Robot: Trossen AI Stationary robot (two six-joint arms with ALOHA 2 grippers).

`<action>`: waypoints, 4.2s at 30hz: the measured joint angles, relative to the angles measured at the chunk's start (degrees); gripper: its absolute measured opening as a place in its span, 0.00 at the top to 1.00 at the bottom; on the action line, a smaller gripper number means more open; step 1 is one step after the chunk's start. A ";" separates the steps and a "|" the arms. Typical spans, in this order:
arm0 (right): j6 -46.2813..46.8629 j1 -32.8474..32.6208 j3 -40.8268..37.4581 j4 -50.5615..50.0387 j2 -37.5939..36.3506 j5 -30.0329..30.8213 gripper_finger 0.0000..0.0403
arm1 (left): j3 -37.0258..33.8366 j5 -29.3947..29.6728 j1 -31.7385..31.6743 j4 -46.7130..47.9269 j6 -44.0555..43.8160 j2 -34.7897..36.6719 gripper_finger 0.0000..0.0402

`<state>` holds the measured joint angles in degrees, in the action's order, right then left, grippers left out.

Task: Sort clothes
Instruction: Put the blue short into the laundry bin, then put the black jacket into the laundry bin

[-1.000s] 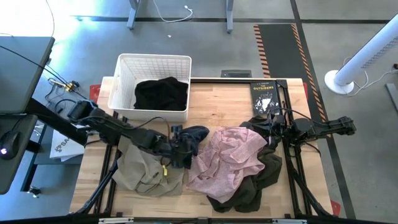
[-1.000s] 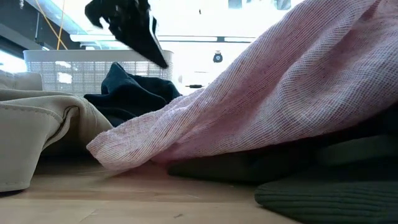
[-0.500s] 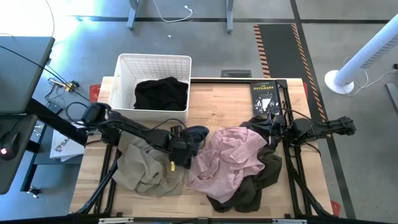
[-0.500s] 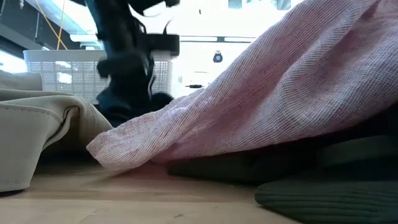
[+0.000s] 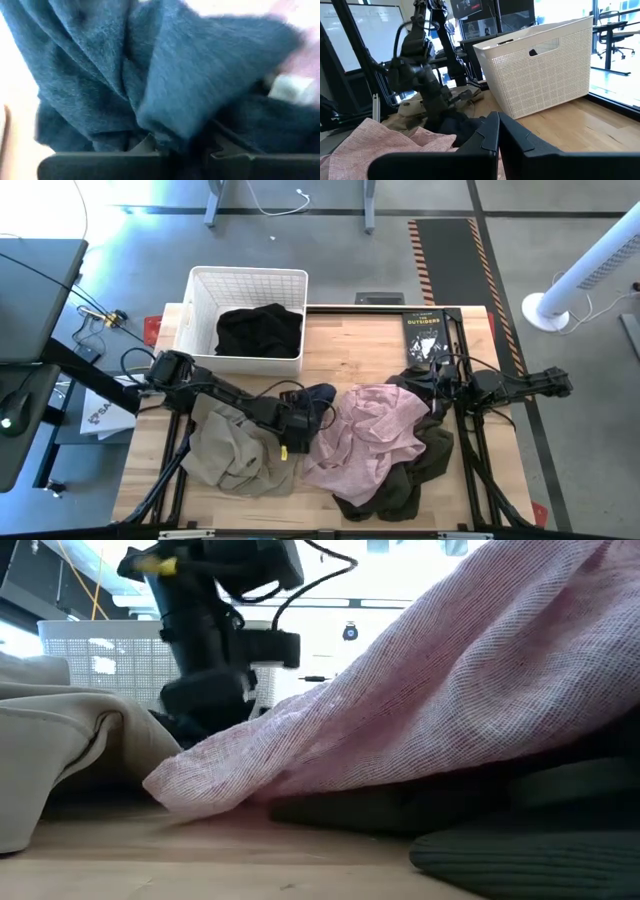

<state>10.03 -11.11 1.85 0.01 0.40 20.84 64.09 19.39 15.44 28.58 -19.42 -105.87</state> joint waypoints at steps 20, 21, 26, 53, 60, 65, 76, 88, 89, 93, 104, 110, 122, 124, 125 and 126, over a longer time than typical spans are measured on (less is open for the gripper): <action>-0.01 -0.01 0.00 0.00 0.00 0.00 1.00 | 6.57 48.22 -0.37 -25.40 54.62 45.43 0.95; 0.01 -0.01 0.00 0.00 0.00 0.00 1.00 | 6.41 49.62 -2.21 -24.86 55.47 46.35 0.95; 0.00 -0.01 0.00 0.00 0.00 0.00 1.00 | 6.00 54.76 -11.99 -9.89 49.73 48.18 0.95; -0.01 -0.01 0.00 0.00 0.00 0.00 1.00 | 6.03 23.37 -52.87 33.06 10.46 36.35 0.49; 0.00 -0.01 0.00 0.00 0.00 0.00 1.00 | 7.60 14.91 -53.96 31.90 10.09 36.43 0.43; -0.01 -0.01 0.00 0.00 0.00 0.00 1.00 | 3.61 3.18 -54.99 23.41 12.03 36.38 0.49; 0.00 0.00 0.00 0.00 0.00 0.00 1.00 | -9.83 -8.25 -58.77 17.13 9.66 29.26 0.70; 0.00 0.00 -0.01 0.00 0.00 0.00 1.00 | 2.11 0.66 -55.08 18.52 15.08 31.92 0.80; 0.00 -0.01 0.00 0.00 0.00 0.00 1.00 | 3.41 0.66 -53.70 18.39 15.10 33.44 0.81; -0.01 0.00 0.00 0.00 0.00 0.00 1.00 | 4.88 1.90 -42.99 14.92 16.55 40.30 0.84; 0.01 -0.01 0.00 0.00 0.00 0.00 1.00 | 0.85 23.15 -0.94 2.57 13.70 40.97 0.98; -0.01 -0.01 -0.01 0.00 0.00 -0.01 1.00 | 0.16 26.28 6.12 -2.95 16.31 34.30 1.00; 0.01 0.00 0.00 0.00 0.00 0.00 1.00 | 0.16 26.20 7.50 -4.37 23.06 24.81 1.00; 0.01 -0.02 0.00 0.00 0.00 0.00 1.00 | 0.14 26.17 7.42 -3.76 22.67 24.80 1.00; 0.01 -0.02 0.00 0.00 0.00 0.00 1.00 | 0.14 26.20 7.13 -3.81 22.38 24.85 1.00; 0.01 -0.02 0.00 0.00 0.00 0.00 1.00 | 0.14 26.32 6.72 -3.81 22.07 25.05 1.00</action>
<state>10.04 -11.14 1.85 0.01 0.40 20.84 64.23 45.70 22.16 24.76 2.65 -80.82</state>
